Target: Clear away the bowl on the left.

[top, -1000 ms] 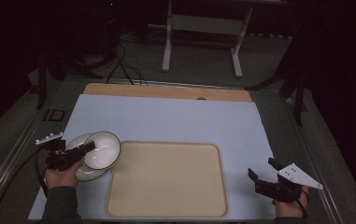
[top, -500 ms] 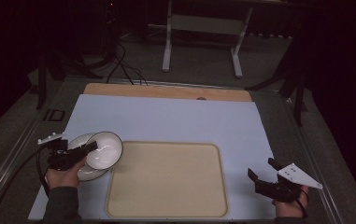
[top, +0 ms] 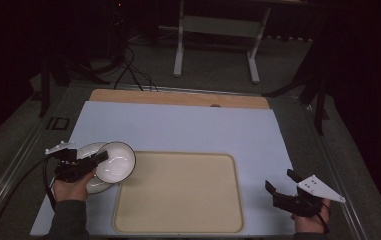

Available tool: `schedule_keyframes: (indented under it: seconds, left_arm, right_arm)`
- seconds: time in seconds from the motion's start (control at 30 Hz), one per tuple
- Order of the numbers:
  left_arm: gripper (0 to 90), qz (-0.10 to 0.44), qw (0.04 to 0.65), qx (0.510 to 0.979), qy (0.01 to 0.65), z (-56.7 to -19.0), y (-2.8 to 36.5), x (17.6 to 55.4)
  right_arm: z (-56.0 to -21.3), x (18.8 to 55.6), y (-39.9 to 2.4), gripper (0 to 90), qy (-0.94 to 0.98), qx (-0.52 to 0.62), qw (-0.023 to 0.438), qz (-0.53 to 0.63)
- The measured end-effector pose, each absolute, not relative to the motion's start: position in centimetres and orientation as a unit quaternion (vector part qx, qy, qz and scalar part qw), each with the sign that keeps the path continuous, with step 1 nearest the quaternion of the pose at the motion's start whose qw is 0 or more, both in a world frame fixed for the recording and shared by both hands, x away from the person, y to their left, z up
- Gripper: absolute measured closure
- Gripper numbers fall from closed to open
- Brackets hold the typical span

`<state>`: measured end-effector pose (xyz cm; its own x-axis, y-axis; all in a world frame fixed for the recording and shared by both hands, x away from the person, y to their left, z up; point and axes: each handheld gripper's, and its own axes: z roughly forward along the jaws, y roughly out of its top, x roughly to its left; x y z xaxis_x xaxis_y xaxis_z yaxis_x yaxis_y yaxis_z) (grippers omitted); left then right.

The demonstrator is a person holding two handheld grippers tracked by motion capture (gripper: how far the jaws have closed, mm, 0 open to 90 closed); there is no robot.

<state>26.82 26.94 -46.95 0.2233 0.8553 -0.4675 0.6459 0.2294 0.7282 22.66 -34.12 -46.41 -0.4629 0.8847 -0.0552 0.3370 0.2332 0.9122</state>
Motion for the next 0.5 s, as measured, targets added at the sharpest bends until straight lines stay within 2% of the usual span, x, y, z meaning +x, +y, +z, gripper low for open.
schedule_keyframes:
  seconds: [0.5]
  left_arm:
    - [76.1,0.101,0.488,0.627,0.6,-46.9,25.4,27.0]
  right_arm:
    - [-46.4,22.6,-34.1,13.5,0.724,0.422,0.302,0.454]
